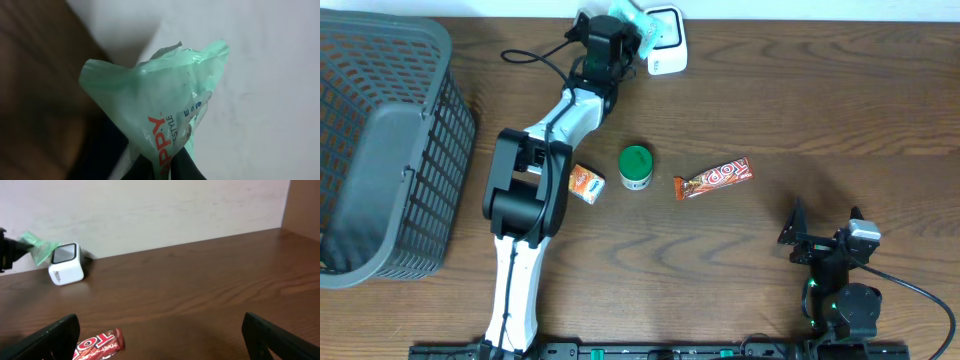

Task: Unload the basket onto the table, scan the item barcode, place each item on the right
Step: 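Hold the wipes pack against the scanner face with the left gripper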

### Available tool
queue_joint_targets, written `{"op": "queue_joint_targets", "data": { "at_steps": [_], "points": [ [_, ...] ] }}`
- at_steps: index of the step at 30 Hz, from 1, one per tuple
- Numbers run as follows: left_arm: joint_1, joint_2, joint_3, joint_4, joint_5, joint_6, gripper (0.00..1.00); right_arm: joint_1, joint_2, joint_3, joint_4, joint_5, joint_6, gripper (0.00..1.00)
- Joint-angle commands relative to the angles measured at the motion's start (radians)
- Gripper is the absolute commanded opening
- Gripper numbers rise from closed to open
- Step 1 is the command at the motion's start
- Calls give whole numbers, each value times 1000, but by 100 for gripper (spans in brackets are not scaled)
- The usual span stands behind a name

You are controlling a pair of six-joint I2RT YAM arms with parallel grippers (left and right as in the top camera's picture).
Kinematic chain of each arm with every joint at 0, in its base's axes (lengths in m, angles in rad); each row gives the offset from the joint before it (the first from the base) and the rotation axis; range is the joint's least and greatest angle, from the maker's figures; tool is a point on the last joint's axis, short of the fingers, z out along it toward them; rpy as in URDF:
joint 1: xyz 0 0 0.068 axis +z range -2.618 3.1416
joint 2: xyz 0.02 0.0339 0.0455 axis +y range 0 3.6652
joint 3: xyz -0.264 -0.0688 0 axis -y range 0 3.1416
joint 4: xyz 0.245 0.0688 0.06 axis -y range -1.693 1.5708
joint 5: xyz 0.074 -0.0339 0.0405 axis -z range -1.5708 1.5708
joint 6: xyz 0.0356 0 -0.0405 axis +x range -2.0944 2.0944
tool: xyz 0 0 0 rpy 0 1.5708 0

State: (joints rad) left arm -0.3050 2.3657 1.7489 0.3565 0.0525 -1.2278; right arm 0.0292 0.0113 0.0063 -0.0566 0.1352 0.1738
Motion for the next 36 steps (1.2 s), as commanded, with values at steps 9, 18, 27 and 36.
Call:
{"op": "queue_joint_targets", "data": {
  "at_steps": [9, 18, 27, 36],
  "points": [
    [-48, -7, 23, 0, -111, -86, 7, -5, -4, -1, -4, 13, -11, 99],
    [-86, -7, 23, -58, -254, -83, 7, -5, -4, -1, -4, 13, -11, 99],
    [-89, -3, 23, -64, -336, -108, 7, -5, -4, -1, -4, 13, -11, 99],
    [-103, 32, 24, -59, -350, -203, 7, -5, -5, -1, -4, 13, -11, 99]
  ]
}}
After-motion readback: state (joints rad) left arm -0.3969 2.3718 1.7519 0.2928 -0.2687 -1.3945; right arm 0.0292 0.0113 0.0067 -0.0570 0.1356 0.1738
